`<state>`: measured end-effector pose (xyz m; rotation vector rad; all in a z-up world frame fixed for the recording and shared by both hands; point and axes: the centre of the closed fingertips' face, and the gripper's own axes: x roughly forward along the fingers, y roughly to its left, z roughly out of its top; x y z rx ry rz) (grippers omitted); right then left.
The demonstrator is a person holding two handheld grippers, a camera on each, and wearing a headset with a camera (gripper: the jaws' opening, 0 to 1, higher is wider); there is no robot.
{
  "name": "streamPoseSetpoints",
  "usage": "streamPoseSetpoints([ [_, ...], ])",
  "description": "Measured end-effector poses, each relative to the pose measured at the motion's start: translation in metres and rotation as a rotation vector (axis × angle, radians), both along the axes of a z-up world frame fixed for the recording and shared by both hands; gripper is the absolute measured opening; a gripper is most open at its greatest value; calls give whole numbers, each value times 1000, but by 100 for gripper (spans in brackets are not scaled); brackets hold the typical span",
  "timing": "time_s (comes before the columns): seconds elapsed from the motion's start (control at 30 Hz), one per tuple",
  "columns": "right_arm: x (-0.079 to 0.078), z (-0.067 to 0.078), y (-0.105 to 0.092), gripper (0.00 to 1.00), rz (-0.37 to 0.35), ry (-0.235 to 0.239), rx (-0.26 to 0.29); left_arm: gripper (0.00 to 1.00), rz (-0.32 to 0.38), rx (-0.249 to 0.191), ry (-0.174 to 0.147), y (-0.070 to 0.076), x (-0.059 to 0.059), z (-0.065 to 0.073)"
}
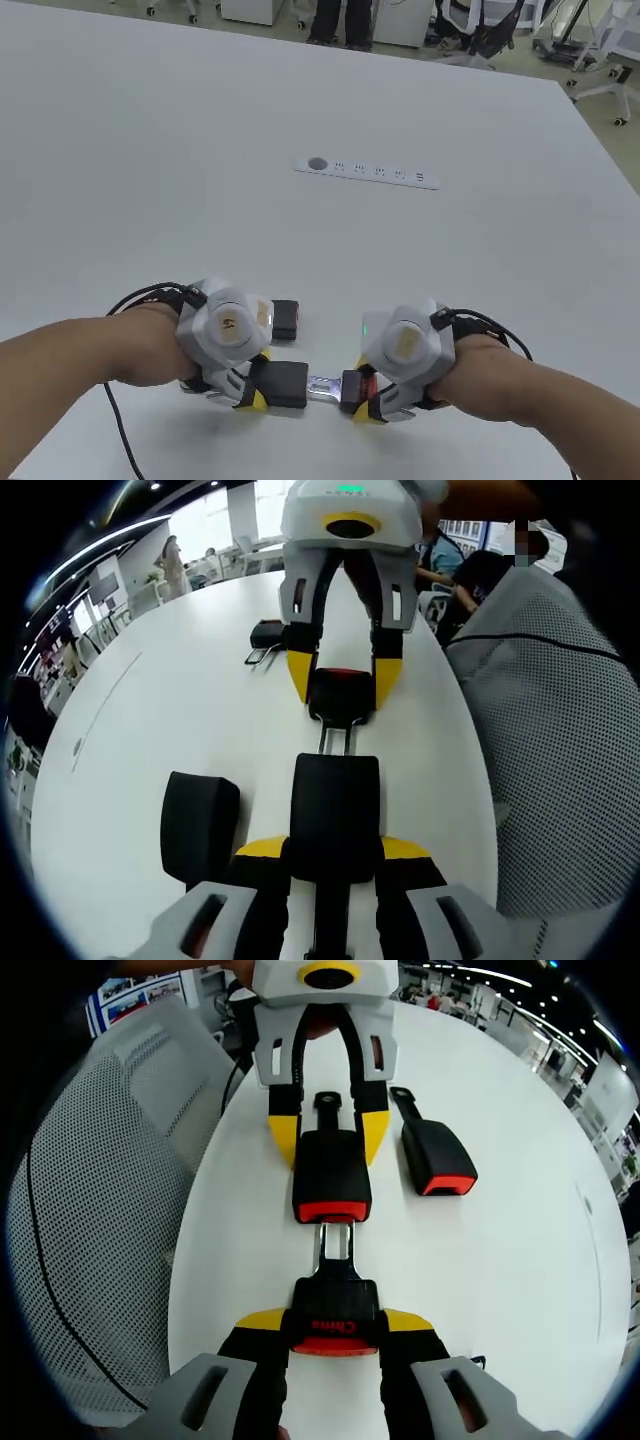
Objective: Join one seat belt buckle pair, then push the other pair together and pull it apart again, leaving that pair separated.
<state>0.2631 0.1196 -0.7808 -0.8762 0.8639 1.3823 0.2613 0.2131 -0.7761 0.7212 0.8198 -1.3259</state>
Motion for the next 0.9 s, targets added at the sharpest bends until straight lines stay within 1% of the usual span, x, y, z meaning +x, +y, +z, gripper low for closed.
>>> streamPoseSetpoints([
  [0.13, 0, 0, 1, 32, 15, -3, -9, 34, 0, 2, 1, 0, 0, 0],
  [0.37, -2, 1, 12, 32, 33, -1, 25, 34, -2, 1, 2, 0, 0, 1],
  [0.43, -1, 1, 16, 32, 38, -1, 31, 34, -3, -1, 2, 0, 0, 0],
  [0.6, 0, 0, 18, 32, 42, -2, 30, 34, -10, -12, 1, 0, -1, -1],
  [0.73, 0, 0, 19, 31, 35, -3, 27, 33, -19, -8, 2, 0, 0, -1],
  [0.9, -1, 2, 23, 30, 39, -18, 27, 33, -20, -14, -1, 1, 0, -2],
])
